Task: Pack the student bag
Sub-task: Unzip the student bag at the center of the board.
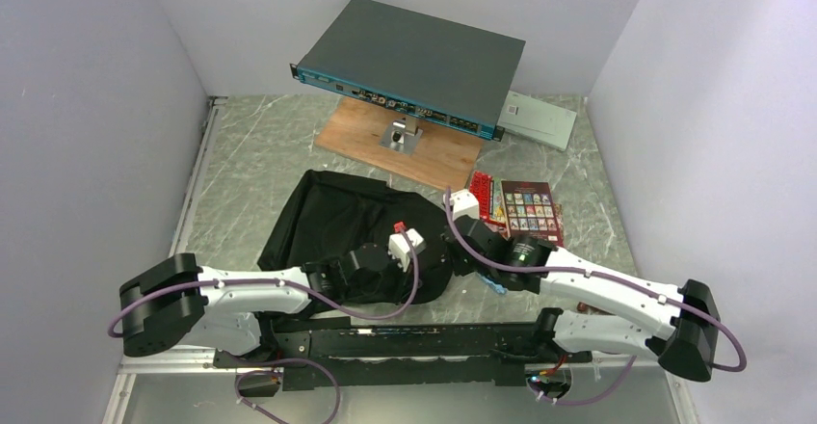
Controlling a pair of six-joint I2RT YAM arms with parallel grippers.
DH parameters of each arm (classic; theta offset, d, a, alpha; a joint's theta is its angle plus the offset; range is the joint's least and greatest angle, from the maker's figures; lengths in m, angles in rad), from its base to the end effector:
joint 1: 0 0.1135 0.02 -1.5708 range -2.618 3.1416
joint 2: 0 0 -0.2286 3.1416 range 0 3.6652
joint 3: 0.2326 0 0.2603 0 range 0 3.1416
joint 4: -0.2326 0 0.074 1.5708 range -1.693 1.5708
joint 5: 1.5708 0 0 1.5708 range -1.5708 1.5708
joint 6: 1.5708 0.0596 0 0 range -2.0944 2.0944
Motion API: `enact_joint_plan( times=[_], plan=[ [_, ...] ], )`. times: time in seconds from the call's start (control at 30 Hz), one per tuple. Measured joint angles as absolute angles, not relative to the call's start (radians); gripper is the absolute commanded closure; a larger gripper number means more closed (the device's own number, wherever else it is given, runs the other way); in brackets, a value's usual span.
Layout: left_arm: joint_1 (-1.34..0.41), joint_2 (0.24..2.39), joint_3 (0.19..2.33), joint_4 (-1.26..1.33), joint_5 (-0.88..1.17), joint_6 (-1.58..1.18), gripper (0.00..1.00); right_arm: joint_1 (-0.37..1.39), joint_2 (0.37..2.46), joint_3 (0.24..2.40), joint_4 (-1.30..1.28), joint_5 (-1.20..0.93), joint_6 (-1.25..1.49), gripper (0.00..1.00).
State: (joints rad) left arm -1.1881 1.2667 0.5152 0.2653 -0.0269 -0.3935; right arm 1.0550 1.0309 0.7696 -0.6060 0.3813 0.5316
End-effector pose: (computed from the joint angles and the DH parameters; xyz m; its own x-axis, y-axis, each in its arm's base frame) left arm 0.1119 -0.2737 0.1401 -0.5133 0.2488 -0.8214 0.7814 0.5313 -0.3274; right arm 0.1408 0.2033 0.2035 -0.6733 -0.2336 -0.7015 -0.4030 0.9114 0.0833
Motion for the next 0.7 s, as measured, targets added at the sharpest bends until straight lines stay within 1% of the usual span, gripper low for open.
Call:
enact_joint_plan(
  times=[0.13, 0.27, 0.5, 0.53, 0.57, 0.6, 0.63, 0.67, 0.7],
  plan=[
    [-1.187, 1.262, 0.493, 0.311, -0.027, -0.409, 1.00, 1.011, 1.004, 0.769, -0.627, 0.371, 0.520, 1.00],
    [-1.186, 1.231, 0.448, 0.362, -0.022, -0.418, 1.00, 0.964, 1.008, 0.755, -0.595, 0.369, 0.499, 1.00],
    [-1.199, 1.118, 0.317, 0.382, 0.030, -0.452, 1.00, 0.902, 1.137, 0.686, -0.410, 0.586, 0.489, 1.00],
    [-1.202, 1.102, 0.302, 0.376, 0.037, -0.456, 0.97, 0.896, 1.150, 0.681, -0.392, 0.594, 0.482, 1.00],
    [-1.204, 1.083, 0.290, 0.373, 0.040, -0.458, 0.86, 0.893, 1.160, 0.678, -0.370, 0.592, 0.468, 1.00],
    [-1.204, 1.063, 0.283, 0.368, 0.041, -0.459, 0.72, 0.894, 1.163, 0.677, -0.354, 0.585, 0.452, 1.00],
    [-1.204, 1.046, 0.281, 0.361, 0.041, -0.459, 0.55, 0.893, 1.161, 0.677, -0.336, 0.570, 0.437, 1.00],
    [-1.204, 1.023, 0.281, 0.340, 0.047, -0.464, 0.40, 0.893, 1.156, 0.677, -0.317, 0.563, 0.422, 1.00],
    [-1.206, 1.002, 0.280, 0.318, 0.054, -0.458, 0.22, 0.888, 1.147, 0.677, -0.301, 0.546, 0.410, 1.00]
  ],
)
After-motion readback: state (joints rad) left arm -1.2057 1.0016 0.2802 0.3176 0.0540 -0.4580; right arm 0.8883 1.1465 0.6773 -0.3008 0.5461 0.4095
